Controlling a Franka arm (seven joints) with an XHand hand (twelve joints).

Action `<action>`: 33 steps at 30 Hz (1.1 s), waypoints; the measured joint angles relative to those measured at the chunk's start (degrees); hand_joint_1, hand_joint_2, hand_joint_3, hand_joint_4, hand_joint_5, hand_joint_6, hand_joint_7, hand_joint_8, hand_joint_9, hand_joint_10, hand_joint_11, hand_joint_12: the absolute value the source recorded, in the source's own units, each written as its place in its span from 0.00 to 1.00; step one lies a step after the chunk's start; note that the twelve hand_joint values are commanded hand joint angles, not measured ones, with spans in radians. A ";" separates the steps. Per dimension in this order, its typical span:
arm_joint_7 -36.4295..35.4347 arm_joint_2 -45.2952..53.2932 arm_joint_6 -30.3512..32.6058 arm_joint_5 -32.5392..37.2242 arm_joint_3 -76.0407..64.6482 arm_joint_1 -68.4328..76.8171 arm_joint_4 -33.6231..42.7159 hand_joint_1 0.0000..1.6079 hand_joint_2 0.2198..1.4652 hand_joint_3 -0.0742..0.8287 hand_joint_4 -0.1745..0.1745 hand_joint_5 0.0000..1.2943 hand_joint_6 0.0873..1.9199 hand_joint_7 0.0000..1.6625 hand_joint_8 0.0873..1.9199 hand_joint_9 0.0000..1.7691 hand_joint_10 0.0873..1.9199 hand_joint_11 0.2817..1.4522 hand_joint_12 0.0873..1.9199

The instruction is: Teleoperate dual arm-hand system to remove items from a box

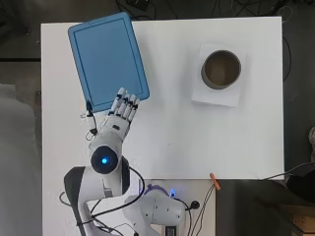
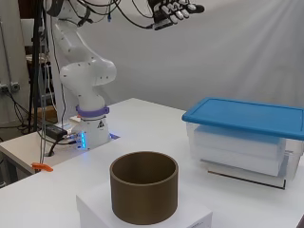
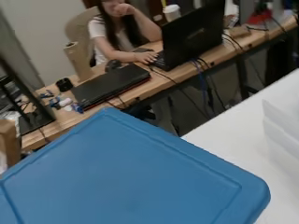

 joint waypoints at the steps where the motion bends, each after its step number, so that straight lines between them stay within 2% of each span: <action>1: -3.44 0.37 0.10 -1.25 0.13 0.05 0.15 0.00 0.53 0.07 0.45 0.19 0.00 0.23 0.00 0.24 0.00 0.15 0.00; 5: -20.37 1.22 2.95 -8.05 1.14 0.70 -1.20 0.00 0.51 0.07 0.49 0.12 0.00 0.20 0.00 0.22 0.00 0.14 0.00; 11: -31.01 1.96 8.38 -12.10 2.29 1.51 -9.53 0.03 0.48 0.07 0.47 0.03 0.00 0.10 0.00 0.17 0.00 0.11 0.00; 16: -27.85 2.99 10.48 -12.87 4.75 1.48 -11.56 0.13 0.50 0.08 0.47 0.02 0.00 0.09 0.00 0.15 0.00 0.10 0.00; 21: -28.48 3.90 13.22 -9.56 4.45 1.58 -14.41 0.14 0.50 0.08 0.47 0.03 0.00 0.09 0.00 0.15 0.00 0.10 0.00; 24: -28.97 4.04 13.57 -9.52 4.21 1.50 -14.71 0.14 0.52 0.09 0.43 0.05 0.00 0.11 0.00 0.17 0.00 0.10 0.00; 30: -44.79 5.97 14.41 -7.08 -7.94 1.15 -17.69 0.12 0.53 0.09 0.37 0.07 0.00 0.13 0.00 0.18 0.00 0.11 0.00; 33: -46.15 9.67 13.53 -4.92 -11.67 0.99 -15.74 0.10 0.52 0.08 0.38 0.08 0.00 0.13 0.00 0.18 0.00 0.10 0.00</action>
